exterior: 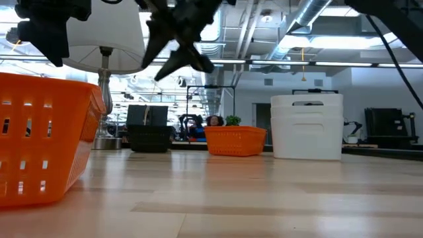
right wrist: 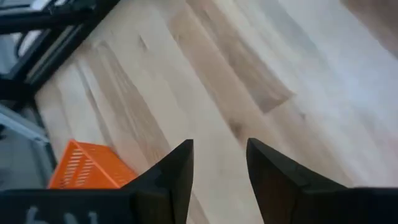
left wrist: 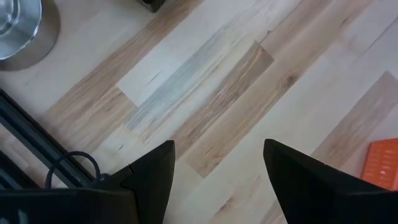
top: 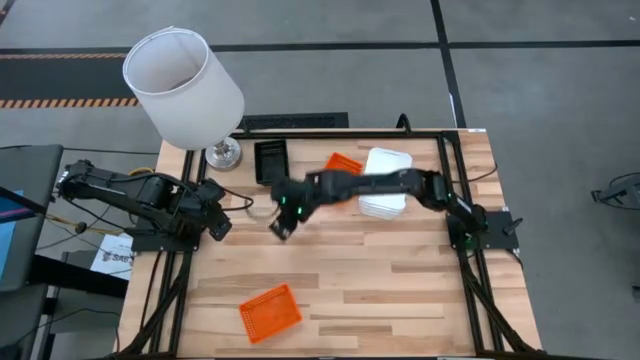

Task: Stack baskets by color
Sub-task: Stack the orange basket on top of the stacked orange bin

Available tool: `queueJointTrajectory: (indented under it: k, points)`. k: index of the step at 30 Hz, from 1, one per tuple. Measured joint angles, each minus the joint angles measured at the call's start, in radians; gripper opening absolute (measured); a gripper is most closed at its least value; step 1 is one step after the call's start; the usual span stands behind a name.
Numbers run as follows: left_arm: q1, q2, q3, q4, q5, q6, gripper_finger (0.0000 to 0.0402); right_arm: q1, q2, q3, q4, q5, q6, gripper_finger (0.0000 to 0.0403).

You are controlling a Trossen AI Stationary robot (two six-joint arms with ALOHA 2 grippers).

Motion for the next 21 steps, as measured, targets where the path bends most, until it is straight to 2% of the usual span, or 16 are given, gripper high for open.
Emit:
queueJointTrajectory:
  k: [5, 9, 15, 21]
  points:
    - [0.0, 0.0, 0.0, 0.0, 0.0, 0.032, 0.0233, 0.114, 0.019, -0.004, 0.027, 0.141, 0.029, 0.0173]
    - [0.0, 0.0, 0.0, 0.013, 0.001, 0.013, 0.0233, 0.177, 0.04, 0.0, 0.049, 0.161, 0.041, 0.0174]
    - [0.0, 0.0, 0.0, 0.039, 0.025, -0.048, 0.0233, 0.239, 0.08, -0.002, 0.057, 0.189, 0.179, 0.0175]
    - [0.0, 0.0, 0.0, 0.06, 0.025, -0.132, 0.0233, 0.29, 0.107, -0.004, 0.044, 0.241, 0.251, 0.0178]
